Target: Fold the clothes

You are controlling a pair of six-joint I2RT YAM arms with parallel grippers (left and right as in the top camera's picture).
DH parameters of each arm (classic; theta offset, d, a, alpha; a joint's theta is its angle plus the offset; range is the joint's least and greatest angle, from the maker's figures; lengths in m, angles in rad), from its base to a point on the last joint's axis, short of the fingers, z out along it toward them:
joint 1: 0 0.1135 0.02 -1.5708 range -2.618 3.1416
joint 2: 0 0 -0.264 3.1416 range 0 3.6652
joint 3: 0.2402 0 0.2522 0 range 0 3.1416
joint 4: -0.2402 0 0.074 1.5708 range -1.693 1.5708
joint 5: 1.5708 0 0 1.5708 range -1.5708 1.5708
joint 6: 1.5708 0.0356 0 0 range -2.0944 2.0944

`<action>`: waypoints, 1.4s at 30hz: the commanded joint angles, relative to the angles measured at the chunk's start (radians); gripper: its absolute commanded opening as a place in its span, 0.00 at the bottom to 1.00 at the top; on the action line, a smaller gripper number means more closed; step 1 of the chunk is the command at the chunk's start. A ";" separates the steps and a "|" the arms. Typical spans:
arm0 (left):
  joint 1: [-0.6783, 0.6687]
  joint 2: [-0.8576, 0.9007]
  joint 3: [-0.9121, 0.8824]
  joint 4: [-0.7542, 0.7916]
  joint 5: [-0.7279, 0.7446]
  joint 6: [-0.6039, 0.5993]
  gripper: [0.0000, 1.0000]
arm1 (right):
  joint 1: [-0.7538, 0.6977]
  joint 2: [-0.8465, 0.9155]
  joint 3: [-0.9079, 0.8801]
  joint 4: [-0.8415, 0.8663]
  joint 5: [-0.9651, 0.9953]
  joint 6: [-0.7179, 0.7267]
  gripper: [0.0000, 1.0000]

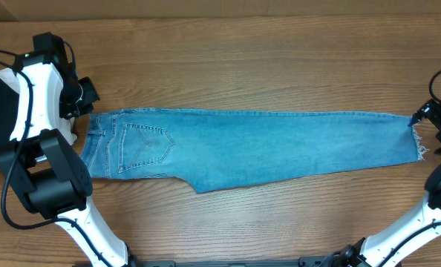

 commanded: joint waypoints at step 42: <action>-0.095 -0.031 0.046 -0.186 0.179 0.030 0.04 | -0.063 -0.071 0.199 0.080 -0.246 -0.104 0.04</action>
